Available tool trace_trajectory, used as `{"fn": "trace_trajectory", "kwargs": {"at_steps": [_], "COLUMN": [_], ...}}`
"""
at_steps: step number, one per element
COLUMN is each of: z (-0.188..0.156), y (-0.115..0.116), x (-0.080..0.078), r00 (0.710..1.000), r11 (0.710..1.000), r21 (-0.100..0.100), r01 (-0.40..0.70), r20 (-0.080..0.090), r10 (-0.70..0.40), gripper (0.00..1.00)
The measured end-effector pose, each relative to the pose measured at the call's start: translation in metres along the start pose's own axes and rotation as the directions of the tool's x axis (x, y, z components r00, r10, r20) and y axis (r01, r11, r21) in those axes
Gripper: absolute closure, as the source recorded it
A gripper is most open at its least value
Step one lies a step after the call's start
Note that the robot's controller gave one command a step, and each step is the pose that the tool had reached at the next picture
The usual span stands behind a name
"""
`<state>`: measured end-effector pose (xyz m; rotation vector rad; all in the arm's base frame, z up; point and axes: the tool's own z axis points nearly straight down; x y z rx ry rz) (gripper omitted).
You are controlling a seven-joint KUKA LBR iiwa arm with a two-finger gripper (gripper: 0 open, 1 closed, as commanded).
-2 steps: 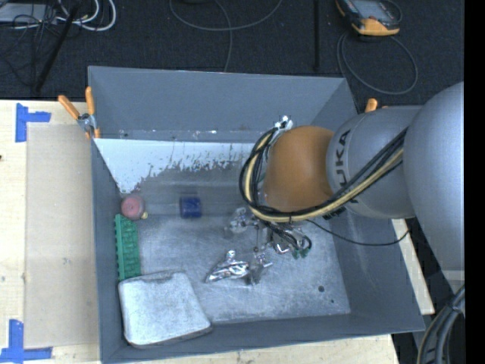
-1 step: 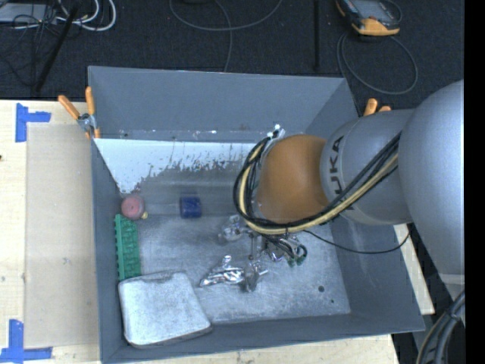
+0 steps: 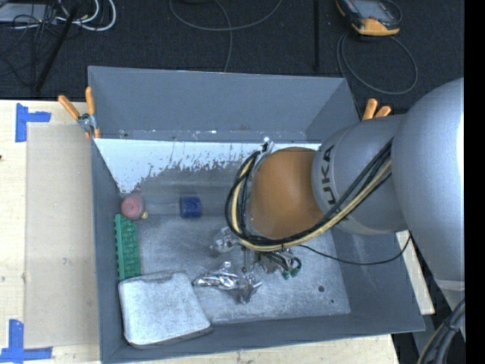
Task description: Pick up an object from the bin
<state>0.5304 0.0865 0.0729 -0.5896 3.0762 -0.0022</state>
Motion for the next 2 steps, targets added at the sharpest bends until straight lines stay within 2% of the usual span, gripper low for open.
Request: {"fn": "trace_trajectory", "kwargs": {"at_steps": [1,2], "z": [0.000,-0.176], "y": [0.001,0.003], "x": [0.001,0.009], "r00": [1.000,0.994], "r11": [1.000,0.994], "r21": [-0.002,-0.001], "r01": [0.003,0.110], "r20": [-0.008,0.000], "r10": [-0.003,-0.110], "gripper": [1.00,1.00]}}
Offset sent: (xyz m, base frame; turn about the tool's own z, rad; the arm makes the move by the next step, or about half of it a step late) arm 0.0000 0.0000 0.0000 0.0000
